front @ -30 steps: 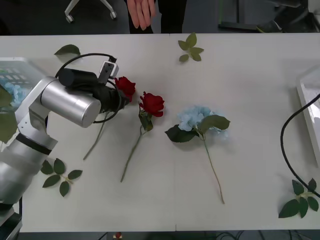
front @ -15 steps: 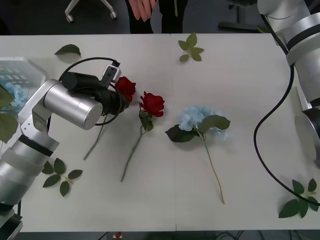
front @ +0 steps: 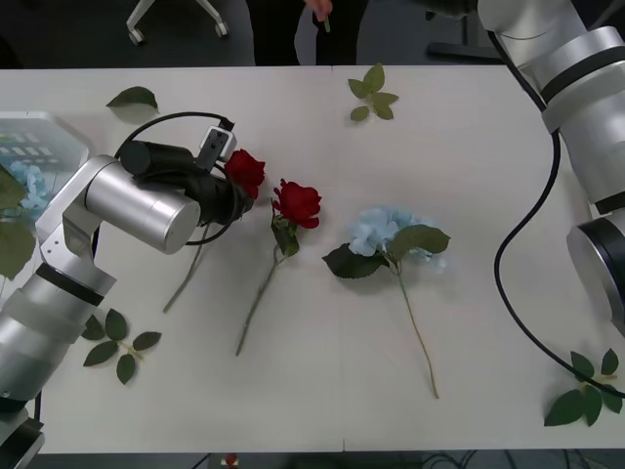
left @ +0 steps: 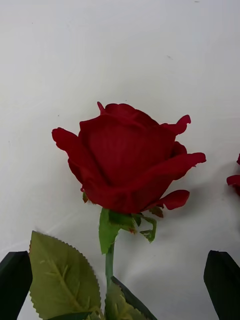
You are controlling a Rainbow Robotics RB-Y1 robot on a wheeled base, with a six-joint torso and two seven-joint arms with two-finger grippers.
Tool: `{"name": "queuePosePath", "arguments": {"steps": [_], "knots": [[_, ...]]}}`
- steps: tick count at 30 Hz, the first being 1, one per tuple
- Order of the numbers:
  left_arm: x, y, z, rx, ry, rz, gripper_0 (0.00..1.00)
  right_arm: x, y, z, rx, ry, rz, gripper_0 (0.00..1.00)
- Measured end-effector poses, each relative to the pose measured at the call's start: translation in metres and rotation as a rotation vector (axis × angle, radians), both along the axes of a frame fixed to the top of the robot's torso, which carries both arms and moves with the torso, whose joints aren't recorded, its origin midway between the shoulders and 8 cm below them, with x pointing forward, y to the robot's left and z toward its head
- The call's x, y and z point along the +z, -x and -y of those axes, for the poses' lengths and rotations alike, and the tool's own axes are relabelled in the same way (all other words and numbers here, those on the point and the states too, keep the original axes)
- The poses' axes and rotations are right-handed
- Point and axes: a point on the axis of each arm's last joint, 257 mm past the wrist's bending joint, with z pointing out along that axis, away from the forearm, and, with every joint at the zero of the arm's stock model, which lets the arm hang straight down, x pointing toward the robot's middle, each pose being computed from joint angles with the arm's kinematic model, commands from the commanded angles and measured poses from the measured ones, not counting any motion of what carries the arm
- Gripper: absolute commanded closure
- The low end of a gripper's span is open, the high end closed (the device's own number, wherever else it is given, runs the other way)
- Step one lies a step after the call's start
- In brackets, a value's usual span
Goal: Place the red flowers into the right box and the blue flowers into the left box. If a person shows an open palm, hand one flower to the person first, then continue sorting.
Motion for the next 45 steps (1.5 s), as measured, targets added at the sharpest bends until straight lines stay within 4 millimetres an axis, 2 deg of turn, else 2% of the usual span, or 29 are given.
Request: {"name": "queuePosePath", "arguments": {"steps": [18, 19, 21, 23, 26, 28, 39, 42, 45], "knots": [[-0.001, 0.001, 0.003, -0.004, 0.013, -0.007, 0.00, 0.001, 0.002, -0.002, 0.007, -0.008, -0.002, 1.00], [-0.001, 0.002, 0.003, -0.005, 0.015, -0.008, 0.00, 0.001, 0.002, -0.002, 0.007, -0.008, -0.002, 0.90], [-0.001, 0.002, 0.004, -0.005, 0.016, -0.009, 0.00, 0.001, 0.002, -0.002, 0.007, -0.008, -0.002, 0.40], [-0.001, 0.002, 0.004, -0.005, 0.016, -0.009, 0.00, 0.001, 0.002, -0.002, 0.007, -0.008, -0.002, 0.18], [-0.001, 0.002, 0.004, -0.005, 0.016, -0.009, 0.00, 0.000, 0.003, -0.003, 0.015, -0.002, -0.006, 0.03], [-0.001, 0.002, 0.004, -0.005, 0.016, -0.009, 0.00, -0.003, 0.007, -0.006, 0.031, 0.005, -0.014, 0.00], [-0.001, 0.002, 0.004, -0.005, 0.016, -0.009, 0.00, 0.003, 0.023, -0.016, 0.111, -0.054, -0.057, 0.00], [-0.001, 0.002, 0.004, -0.005, 0.017, -0.009, 0.00, -0.001, 0.035, -0.021, 0.167, -0.045, -0.082, 0.00], [-0.001, 0.002, 0.005, -0.007, 0.024, -0.013, 0.00, -0.009, 0.048, -0.014, 0.222, 0.005, -0.106, 0.00]]}}
